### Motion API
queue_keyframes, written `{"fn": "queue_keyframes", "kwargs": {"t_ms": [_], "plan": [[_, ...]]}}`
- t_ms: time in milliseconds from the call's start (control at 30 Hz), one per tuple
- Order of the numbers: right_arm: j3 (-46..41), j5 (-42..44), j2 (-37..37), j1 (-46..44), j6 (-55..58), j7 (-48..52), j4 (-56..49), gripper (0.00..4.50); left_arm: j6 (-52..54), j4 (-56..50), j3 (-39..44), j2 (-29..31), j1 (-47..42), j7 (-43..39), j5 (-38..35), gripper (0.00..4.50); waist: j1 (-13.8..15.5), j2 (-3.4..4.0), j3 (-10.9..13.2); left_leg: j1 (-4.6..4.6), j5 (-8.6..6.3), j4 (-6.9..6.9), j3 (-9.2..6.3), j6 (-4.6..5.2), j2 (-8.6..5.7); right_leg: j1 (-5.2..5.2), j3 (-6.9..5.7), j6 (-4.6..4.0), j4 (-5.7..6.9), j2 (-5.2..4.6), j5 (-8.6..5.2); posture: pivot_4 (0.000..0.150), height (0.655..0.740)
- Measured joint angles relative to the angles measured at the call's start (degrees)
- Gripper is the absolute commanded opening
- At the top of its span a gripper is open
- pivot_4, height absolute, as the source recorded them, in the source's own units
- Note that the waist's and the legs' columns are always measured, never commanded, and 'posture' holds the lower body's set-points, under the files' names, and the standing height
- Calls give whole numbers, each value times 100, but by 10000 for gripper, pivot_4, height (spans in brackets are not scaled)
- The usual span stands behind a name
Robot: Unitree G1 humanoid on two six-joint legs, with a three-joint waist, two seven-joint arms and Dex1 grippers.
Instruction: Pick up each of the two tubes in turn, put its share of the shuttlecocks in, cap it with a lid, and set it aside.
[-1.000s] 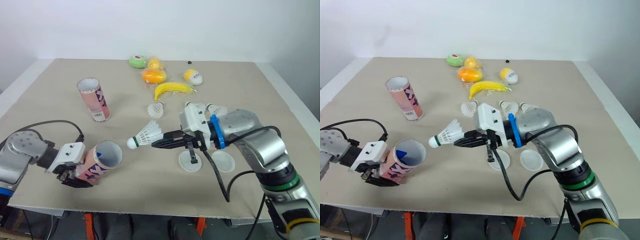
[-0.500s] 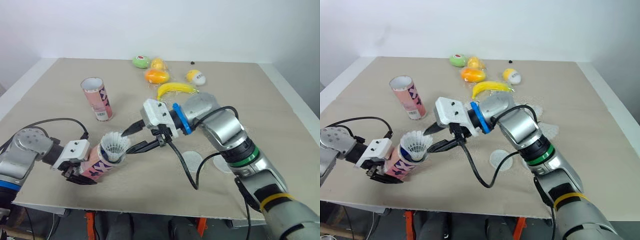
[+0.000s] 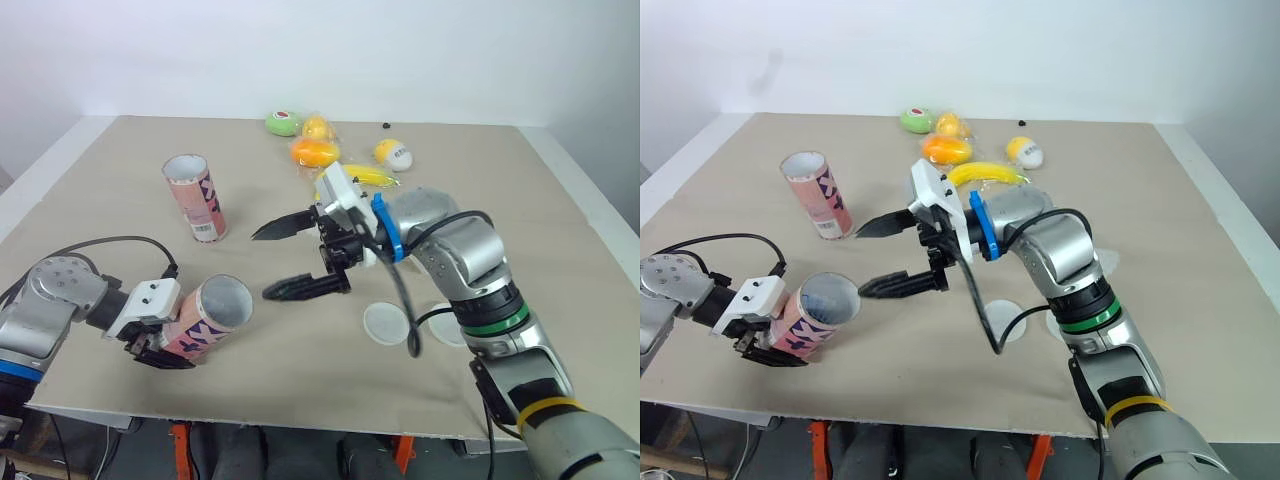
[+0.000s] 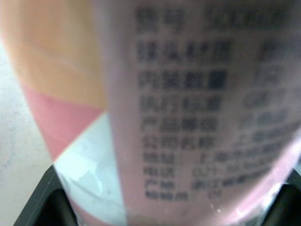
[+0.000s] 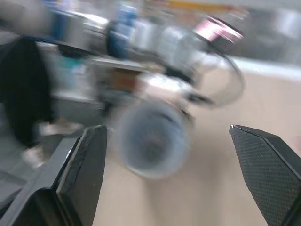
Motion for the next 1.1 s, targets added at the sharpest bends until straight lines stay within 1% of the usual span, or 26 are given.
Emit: {"fn": "queue_keyframes", "kwargs": {"t_ms": [67, 100, 167, 300, 400, 500, 600, 900, 1100], "plan": [[-112, -277, 236, -9, 23, -625, 465, 44724, 38, -28, 23, 0, 16, 12, 1, 33948, -1, -1, 0, -1, 0, 0, 1, 0, 0, 0, 0, 0, -1, 0, 0, 1500, 6946], [-194, -491, 496, -101, 94, -1220, 960, 44724, 42, -48, 41, 2, 59, 13, 0, 33948, -9, 0, 0, -1, 0, 0, 7, 0, 1, -2, 3, -1, 0, -1, 0, 1500, 6946], [-307, -858, 858, -222, 162, -2062, 1750, 44724, 50, -113, 52, -6, 79, 26, -9, 33948, -7, -1, 0, -15, 2, -1, 7, 3, -1, -7, 2, 0, -1, -1, 0, 1500, 6946], [-337, -1133, 1117, -246, 50, -2577, 2310, 44724, 87, -177, 57, -6, 87, 17, -16, 33948, -1, -1, 0, -39, -2, -1, 8, 10, -4, -12, 2, 1, -3, -2, -1, 1500, 6946], [-334, -1320, 1141, -234, 44, -2751, 2463, 44724, 98, -215, 109, -7, 105, 29, -21, 33948, 0, 0, 1, -52, -1, -1, 8, 11, -4, -16, -2, 5, -3, -2, -4, 1500, 6946], [-356, -1420, 1007, -186, 52, -2772, 2457, 44724, 99, -247, 157, -14, 161, 67, -21, 33948, 0, 0, 0, -52, -1, -1, 8, 11, -3, -14, -3, 32, -3, -2, -19, 1500, 6946], [-380, -1461, 905, -110, 64, -2802, 2457, 44724, 103, -263, 165, -21, 190, 87, -19, 33948, -1, 0, 1, -52, 0, -1, 8, 12, -2, -14, -3, 32, -3, -2, -19, 1500, 6946], [-347, -2118, 457, 24, -198, -3045, 2540, 44724, 174, -276, 189, -111, 202, 107, -2, 33948, 0, 0, 1, -52, 2, 0, 10, 18, -6, -11, 0, 33, -9, -5, -20, 1500, 6946], [-364, -2304, 435, -5, -360, -3146, 2759, 44724, 175, -276, 216, -170, 202, 112, 5, 33948, 0, 0, 1, -56, 6, 1, 13, 25, -9, -9, 1, 34, -9, -8, -20, 1500, 6946]]}}
